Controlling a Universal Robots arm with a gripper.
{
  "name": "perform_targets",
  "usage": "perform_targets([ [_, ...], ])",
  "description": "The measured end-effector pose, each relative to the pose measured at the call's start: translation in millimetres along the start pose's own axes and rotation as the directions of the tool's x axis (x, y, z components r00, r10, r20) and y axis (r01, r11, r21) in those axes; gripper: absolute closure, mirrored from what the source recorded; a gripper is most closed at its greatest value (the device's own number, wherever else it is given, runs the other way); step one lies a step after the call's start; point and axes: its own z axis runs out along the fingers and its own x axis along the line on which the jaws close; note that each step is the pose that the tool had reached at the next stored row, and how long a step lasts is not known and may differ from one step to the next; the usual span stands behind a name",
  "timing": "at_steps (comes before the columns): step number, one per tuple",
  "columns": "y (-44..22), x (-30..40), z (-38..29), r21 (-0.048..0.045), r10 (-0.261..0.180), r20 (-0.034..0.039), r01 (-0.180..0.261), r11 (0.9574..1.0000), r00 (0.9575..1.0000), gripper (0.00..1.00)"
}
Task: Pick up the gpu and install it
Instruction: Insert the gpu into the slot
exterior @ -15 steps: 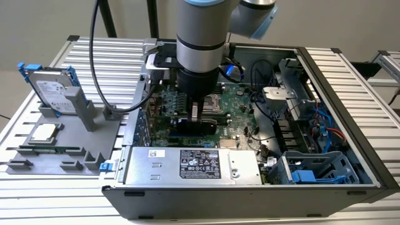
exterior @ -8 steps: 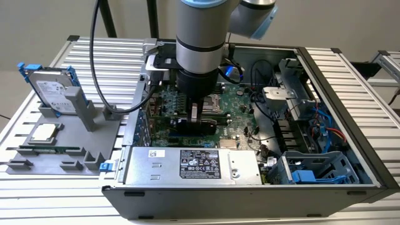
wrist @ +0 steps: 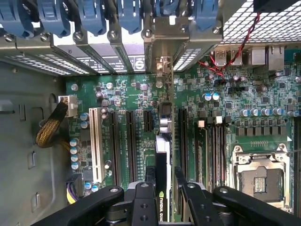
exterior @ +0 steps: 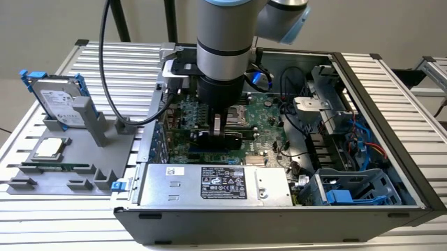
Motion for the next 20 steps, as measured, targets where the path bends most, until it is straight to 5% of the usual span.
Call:
perform_targets([
  [7,0.2,0.0,1.6,-0.0010,0.000,0.0079,0.000,1.0000,1.0000,1.00],
  [14,-0.4,0.0,1.8,-0.0015,0.000,0.0084,0.000,1.0000,1.0000,1.00],
  [20,-9.2,-0.7,1.2,-0.0154,0.000,0.0074,0.000,0.9999,1.0000,1.00],
])
